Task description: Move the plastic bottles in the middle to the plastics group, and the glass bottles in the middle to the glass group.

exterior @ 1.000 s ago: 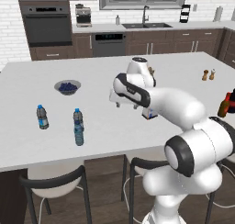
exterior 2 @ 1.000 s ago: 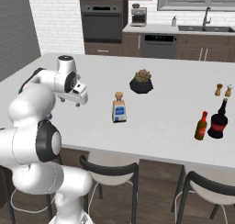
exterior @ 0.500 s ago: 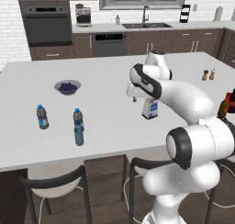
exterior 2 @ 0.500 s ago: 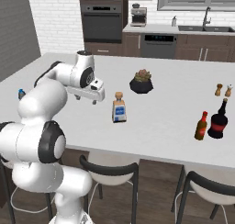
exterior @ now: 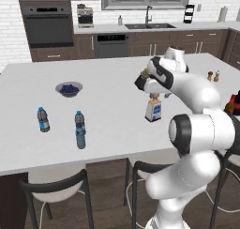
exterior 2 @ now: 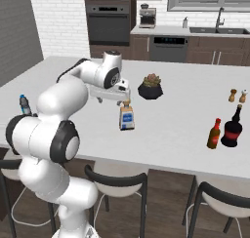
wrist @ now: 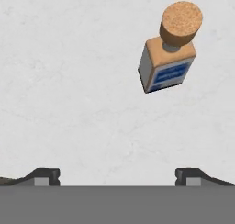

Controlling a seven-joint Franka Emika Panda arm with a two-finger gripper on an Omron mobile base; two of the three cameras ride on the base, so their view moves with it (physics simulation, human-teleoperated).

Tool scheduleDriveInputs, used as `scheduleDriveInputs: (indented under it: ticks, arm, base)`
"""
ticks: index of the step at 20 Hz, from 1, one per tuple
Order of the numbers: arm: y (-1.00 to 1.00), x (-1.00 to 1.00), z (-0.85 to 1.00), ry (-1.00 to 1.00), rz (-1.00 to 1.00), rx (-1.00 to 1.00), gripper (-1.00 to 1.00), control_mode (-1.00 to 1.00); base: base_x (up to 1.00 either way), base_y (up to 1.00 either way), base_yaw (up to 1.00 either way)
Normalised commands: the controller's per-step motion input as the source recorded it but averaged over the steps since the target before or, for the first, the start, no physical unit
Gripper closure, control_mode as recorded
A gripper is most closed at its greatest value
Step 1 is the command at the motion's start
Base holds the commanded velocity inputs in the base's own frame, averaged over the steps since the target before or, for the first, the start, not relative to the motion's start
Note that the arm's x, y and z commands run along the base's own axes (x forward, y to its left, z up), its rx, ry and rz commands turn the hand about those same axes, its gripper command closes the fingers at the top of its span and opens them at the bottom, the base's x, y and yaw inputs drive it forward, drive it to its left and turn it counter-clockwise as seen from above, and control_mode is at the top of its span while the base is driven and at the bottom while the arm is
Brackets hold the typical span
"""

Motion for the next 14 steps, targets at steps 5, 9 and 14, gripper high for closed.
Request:
scheduleDriveInputs:
  ticks: [5, 9, 14]
  arm:
    - [-0.52, 0.54, 0.00, -0.02, 0.16, 0.00, -1.00, -1.00]
    - [-0.33, 0.53, -0.01, 0.00, 0.18, 0.00, -1.00, -1.00]
    - [-0.08, 0.59, -0.20, 0.00, 0.09, -0.03, -1.00, -1.00]
  base:
    - [0.00, 0.00, 0.00]
    - [0.00, 0.00, 0.00]
    - [0.00, 0.00, 0.00]
